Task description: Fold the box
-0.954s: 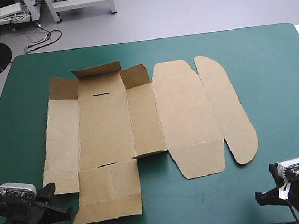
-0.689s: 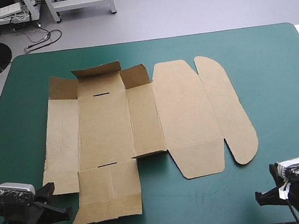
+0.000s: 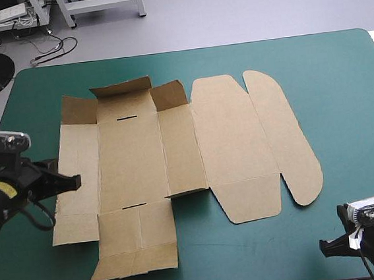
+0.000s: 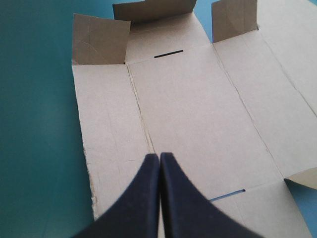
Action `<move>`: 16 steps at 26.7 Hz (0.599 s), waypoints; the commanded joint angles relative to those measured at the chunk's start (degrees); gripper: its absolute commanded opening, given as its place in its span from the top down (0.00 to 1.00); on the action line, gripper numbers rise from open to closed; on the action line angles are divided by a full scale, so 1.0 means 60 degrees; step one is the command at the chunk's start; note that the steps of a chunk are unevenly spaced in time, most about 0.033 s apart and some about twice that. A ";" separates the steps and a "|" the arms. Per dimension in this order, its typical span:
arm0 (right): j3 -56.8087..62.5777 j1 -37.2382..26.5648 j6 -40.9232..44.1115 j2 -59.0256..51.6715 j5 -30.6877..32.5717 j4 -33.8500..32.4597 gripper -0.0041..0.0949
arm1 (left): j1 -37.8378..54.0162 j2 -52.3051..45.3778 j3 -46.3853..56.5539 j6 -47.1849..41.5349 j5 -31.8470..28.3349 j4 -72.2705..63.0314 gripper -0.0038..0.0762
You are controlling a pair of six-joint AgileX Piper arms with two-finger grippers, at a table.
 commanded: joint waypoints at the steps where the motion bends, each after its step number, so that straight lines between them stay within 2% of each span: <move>1: -0.0283 0.0020 -0.0087 0.0159 -0.0635 0.0009 0.89 | -0.0017 0.1260 -0.0760 -0.0460 -0.0704 0.0540 0.96; 4: -0.0283 0.0020 -0.0087 0.0159 -0.0635 -0.0087 0.89 | 0.0193 0.2406 -0.0964 -0.0680 -0.0924 0.0911 0.96; 7: -0.0283 0.0020 -0.0087 0.0159 -0.0635 -0.0087 0.89 | 0.1101 0.3159 -0.1135 -0.0603 -0.0977 0.0421 0.96; 10: -0.0283 0.0020 -0.0087 0.0159 -0.0635 -0.0087 0.89 | 0.2475 0.3624 -0.1213 0.0645 -0.0758 -0.1152 0.95; 13: -0.0283 0.0020 -0.0087 0.0159 -0.0654 -0.0087 0.89 | 0.4155 0.4013 -0.1213 0.2159 -0.0085 -0.3253 0.95; 14: -0.0283 0.0020 -0.0087 0.0159 -0.0654 -0.0087 0.89 | 0.5163 0.4278 -0.1213 0.2975 0.0504 -0.4249 0.95; 16: -0.0283 0.0020 -0.0087 0.0159 -0.0654 -0.0087 0.89 | 0.6091 0.4594 -0.1213 0.3567 0.1293 -0.4905 0.95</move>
